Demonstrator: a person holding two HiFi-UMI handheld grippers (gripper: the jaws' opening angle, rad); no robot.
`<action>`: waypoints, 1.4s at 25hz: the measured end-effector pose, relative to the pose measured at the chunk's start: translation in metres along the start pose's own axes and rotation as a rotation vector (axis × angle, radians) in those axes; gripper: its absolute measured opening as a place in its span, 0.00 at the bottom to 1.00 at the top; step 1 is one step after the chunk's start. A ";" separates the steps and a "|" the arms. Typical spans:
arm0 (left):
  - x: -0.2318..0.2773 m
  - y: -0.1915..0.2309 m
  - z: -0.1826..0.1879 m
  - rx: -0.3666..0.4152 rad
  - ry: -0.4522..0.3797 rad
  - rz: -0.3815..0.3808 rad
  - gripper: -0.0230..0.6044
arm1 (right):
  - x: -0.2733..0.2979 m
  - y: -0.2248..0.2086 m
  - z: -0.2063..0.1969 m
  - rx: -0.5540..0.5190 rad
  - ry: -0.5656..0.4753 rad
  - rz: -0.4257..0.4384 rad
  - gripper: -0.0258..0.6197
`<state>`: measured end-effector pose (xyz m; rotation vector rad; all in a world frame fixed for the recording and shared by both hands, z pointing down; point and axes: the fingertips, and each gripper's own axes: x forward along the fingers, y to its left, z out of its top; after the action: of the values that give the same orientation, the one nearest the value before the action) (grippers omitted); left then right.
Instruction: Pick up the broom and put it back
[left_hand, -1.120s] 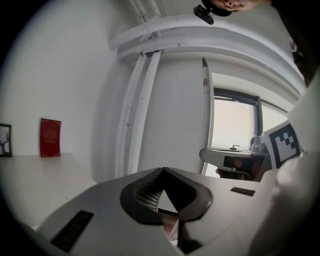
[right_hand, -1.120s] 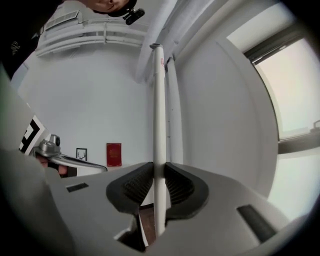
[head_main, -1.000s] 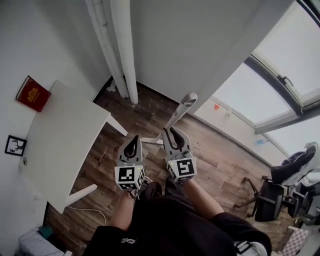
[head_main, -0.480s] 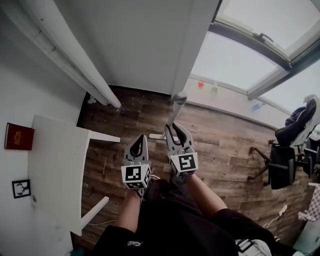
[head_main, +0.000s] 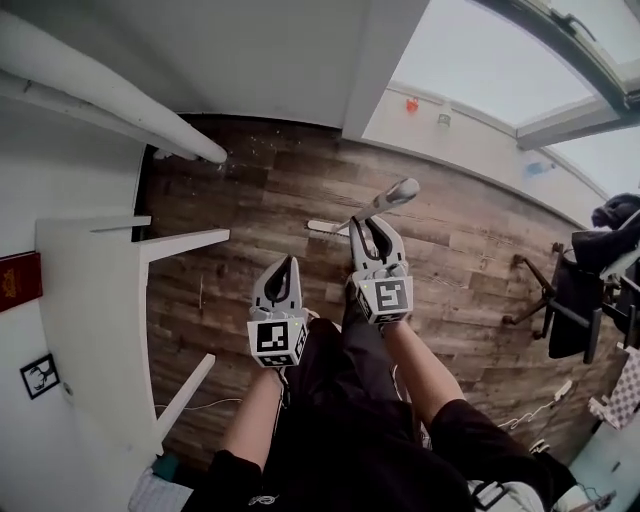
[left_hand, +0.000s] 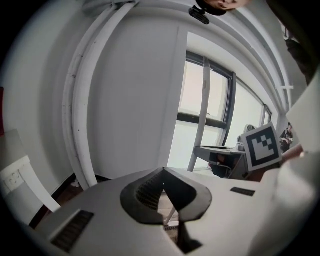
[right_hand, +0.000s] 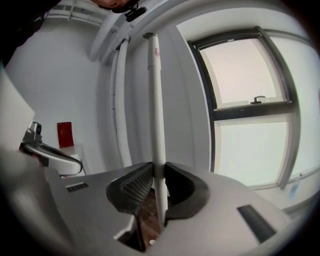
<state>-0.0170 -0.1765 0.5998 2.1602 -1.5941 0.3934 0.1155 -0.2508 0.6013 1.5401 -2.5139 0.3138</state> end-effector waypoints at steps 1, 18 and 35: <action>0.008 0.001 -0.009 0.008 0.016 -0.003 0.04 | 0.007 -0.004 -0.015 0.005 0.020 0.000 0.18; 0.158 -0.006 -0.013 0.030 -0.016 -0.078 0.04 | 0.146 -0.089 -0.107 0.023 0.115 0.018 0.18; 0.256 -0.004 -0.009 0.025 -0.010 -0.061 0.04 | 0.259 -0.158 -0.097 0.083 0.119 0.005 0.18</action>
<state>0.0642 -0.3843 0.7259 2.2265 -1.5328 0.3856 0.1438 -0.5164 0.7748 1.4977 -2.4420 0.5016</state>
